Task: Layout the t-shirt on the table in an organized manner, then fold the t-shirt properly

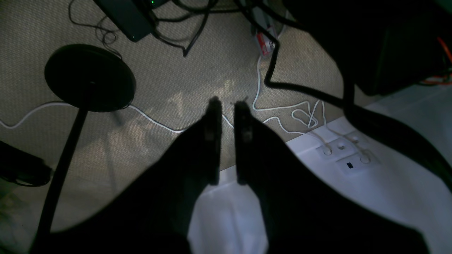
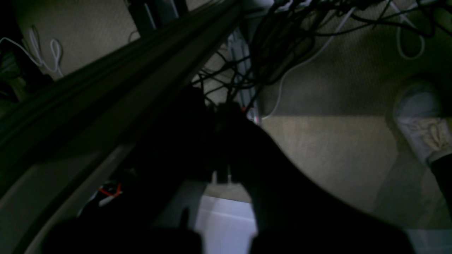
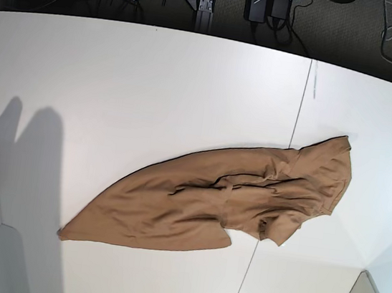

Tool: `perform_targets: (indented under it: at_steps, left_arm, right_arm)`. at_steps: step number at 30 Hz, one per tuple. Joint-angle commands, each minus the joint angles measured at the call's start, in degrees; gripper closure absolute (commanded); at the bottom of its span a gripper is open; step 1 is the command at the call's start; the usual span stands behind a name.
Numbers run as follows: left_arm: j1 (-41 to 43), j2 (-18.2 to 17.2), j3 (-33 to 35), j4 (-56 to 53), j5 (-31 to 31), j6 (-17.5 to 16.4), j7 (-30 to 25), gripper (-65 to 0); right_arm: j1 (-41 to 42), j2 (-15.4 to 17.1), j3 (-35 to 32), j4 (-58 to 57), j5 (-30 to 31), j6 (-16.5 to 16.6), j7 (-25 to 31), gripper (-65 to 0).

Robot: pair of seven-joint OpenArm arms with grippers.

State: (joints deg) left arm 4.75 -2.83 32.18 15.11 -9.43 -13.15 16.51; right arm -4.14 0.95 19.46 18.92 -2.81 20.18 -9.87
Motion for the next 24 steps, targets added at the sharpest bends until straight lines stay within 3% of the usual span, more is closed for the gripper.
perform_targets:
  at_steps: [1, 24]
  left_arm:
    - [0.07, 0.13, 0.0, 0.2, 0.11, -0.61, 0.39, -6.9]
    - [2.16, 0.11, 0.0, 0.31, 0.11, -0.63, 0.42, -6.9]
  right_arm:
    - [-0.2, 0.31, -0.11, 0.37, 0.26, 0.81, 0.07, 0.0]
    - [-0.66, 0.33, -0.11, 0.44, 0.26, 1.29, 0.04, 0.0]
